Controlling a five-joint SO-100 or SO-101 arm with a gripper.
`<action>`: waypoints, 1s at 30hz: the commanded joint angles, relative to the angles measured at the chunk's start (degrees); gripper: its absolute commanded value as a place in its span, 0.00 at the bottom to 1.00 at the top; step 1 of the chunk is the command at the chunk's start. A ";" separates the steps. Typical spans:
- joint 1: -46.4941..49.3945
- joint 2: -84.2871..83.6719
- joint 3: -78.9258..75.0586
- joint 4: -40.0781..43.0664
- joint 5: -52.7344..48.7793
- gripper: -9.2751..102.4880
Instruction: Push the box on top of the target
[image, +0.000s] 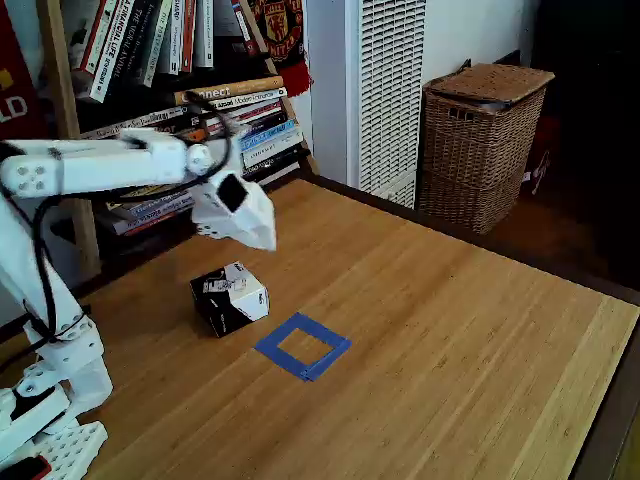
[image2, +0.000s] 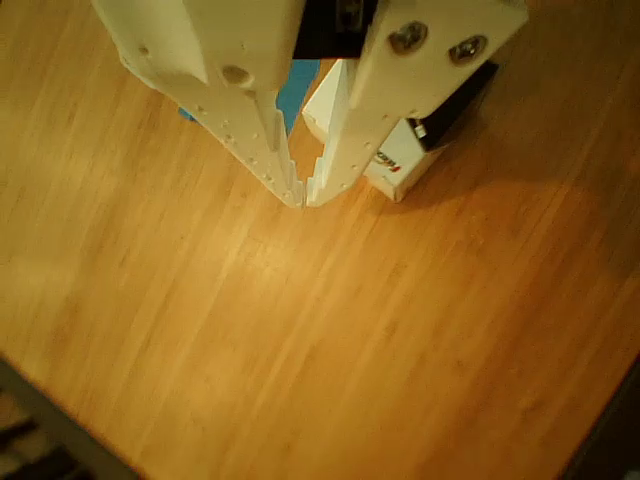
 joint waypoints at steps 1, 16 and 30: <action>-1.58 5.54 2.46 -4.31 -2.72 0.08; -6.59 0.09 -2.02 2.46 -11.34 0.08; -13.45 -0.26 -5.27 11.69 -12.30 0.08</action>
